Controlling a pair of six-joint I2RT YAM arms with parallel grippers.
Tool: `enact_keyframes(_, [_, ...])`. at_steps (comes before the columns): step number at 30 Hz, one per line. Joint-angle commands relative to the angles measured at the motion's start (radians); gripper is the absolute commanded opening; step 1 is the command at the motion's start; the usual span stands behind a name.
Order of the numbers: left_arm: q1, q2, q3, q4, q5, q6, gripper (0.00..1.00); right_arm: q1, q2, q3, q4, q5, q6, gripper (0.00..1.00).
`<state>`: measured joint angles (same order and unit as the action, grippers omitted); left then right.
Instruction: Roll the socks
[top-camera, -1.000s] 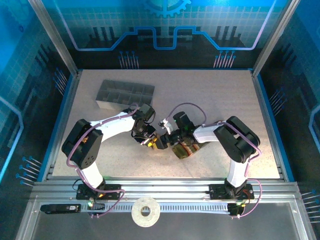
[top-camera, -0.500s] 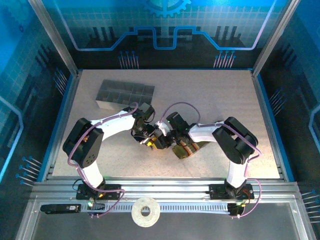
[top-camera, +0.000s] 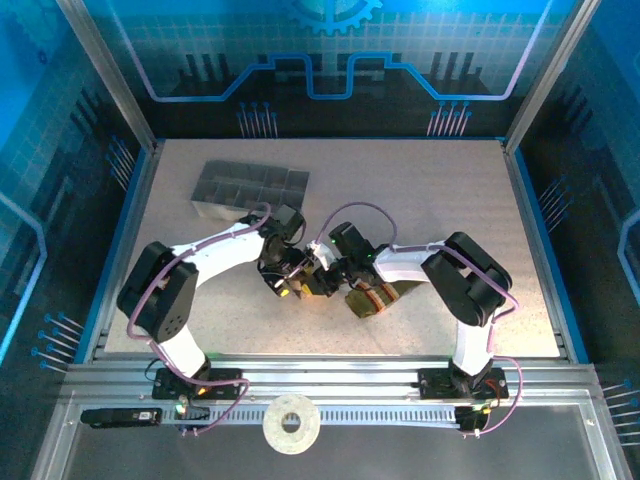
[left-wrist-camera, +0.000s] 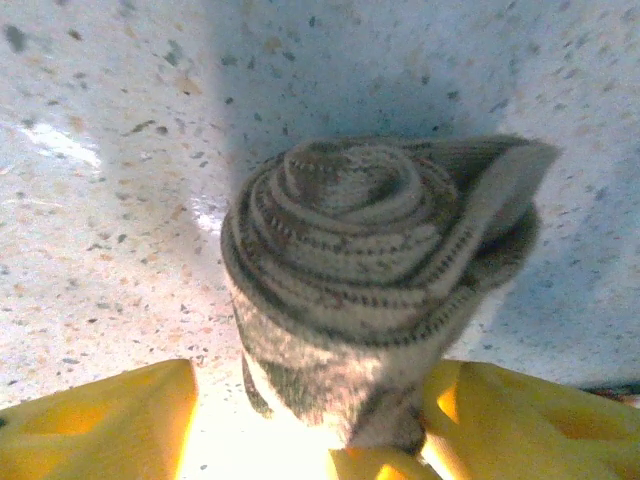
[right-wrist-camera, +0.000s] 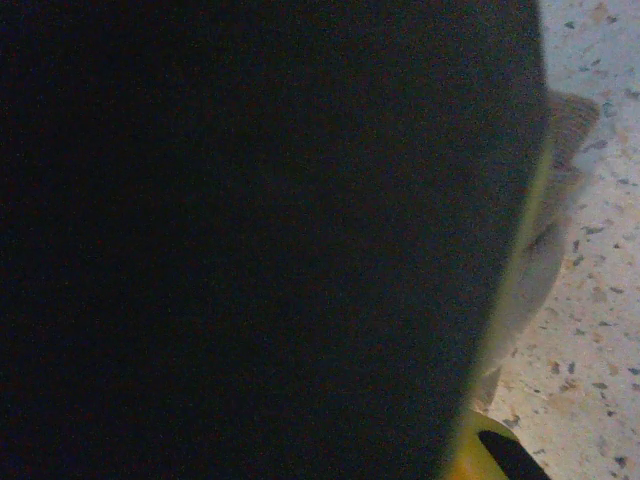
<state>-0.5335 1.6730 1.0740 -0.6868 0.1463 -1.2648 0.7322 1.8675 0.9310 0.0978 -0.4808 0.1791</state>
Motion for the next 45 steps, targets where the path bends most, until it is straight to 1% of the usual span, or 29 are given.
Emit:
enact_keyframes(1, [0.017,-0.067,-0.019,-0.042,-0.04,-0.048,0.75,0.015,0.065,-0.046,-0.126,0.04,0.008,0.0])
enact_keyframes(3, [0.023,-0.083,-0.026,-0.068,-0.046,-0.093,0.81,0.014,0.062,-0.074,-0.116,0.036,0.01,0.0])
enact_keyframes(4, [0.026,-0.086,-0.025,-0.086,-0.05,-0.116,0.87,0.014,0.061,-0.077,-0.112,0.035,0.01,0.0])
enact_keyframes(5, [0.029,-0.09,-0.025,-0.095,-0.053,-0.133,0.88,0.014,0.061,-0.079,-0.112,0.033,0.01,0.0])
enact_keyframes(6, [0.032,-0.093,-0.02,-0.092,-0.057,-0.146,0.97,0.015,0.061,-0.08,-0.111,0.032,0.01,0.0])
enact_keyframes(7, [0.033,-0.088,-0.014,-0.093,-0.056,-0.154,0.99,0.016,0.061,-0.078,-0.109,0.03,0.01,0.0])
enact_keyframes(13, [0.038,0.026,0.083,-0.108,0.029,-0.182,0.99,0.015,0.053,-0.071,-0.115,0.035,0.01,0.0])
enact_keyframes(17, [0.038,0.079,0.123,-0.102,0.041,-0.198,0.99,0.018,0.051,-0.072,-0.118,0.036,0.008,0.0])
enact_keyframes(21, [0.05,0.106,0.106,-0.035,0.045,-0.234,0.99,0.018,0.047,-0.078,-0.113,0.036,0.01,0.0])
enact_keyframes(24, [0.068,0.062,0.064,0.029,0.028,-0.288,0.99,0.019,0.046,-0.08,-0.112,0.039,0.016,0.0])
enact_keyframes(27, [0.084,0.028,0.088,-0.06,0.002,-0.286,0.99,0.019,0.047,-0.08,-0.109,0.045,0.019,0.0])
enact_keyframes(29, [0.102,0.01,0.076,-0.088,0.012,-0.306,0.99,0.018,0.049,-0.08,-0.106,0.045,0.024,0.0])
enact_keyframes(32, [0.134,-0.033,0.038,-0.064,0.014,-0.347,0.99,0.018,0.048,-0.077,-0.105,0.05,0.028,0.0])
enact_keyframes(34, [0.145,-0.058,0.036,-0.079,-0.001,-0.355,0.97,0.018,0.048,-0.074,-0.11,0.054,0.026,0.0])
enact_keyframes(36, [0.152,-0.064,0.047,-0.104,0.008,-0.361,0.96,0.018,0.05,-0.07,-0.113,0.054,0.024,0.0])
enact_keyframes(39, [0.158,-0.023,0.06,-0.081,0.074,-0.356,0.98,0.018,0.045,-0.07,-0.113,0.061,0.023,0.0])
enact_keyframes(41, [0.155,0.041,0.11,-0.104,0.128,-0.326,0.99,0.019,0.044,-0.07,-0.113,0.065,0.024,0.0])
enact_keyframes(45, [0.127,0.127,0.221,-0.228,0.13,-0.275,0.99,0.019,0.047,-0.061,-0.121,0.069,0.017,0.0])
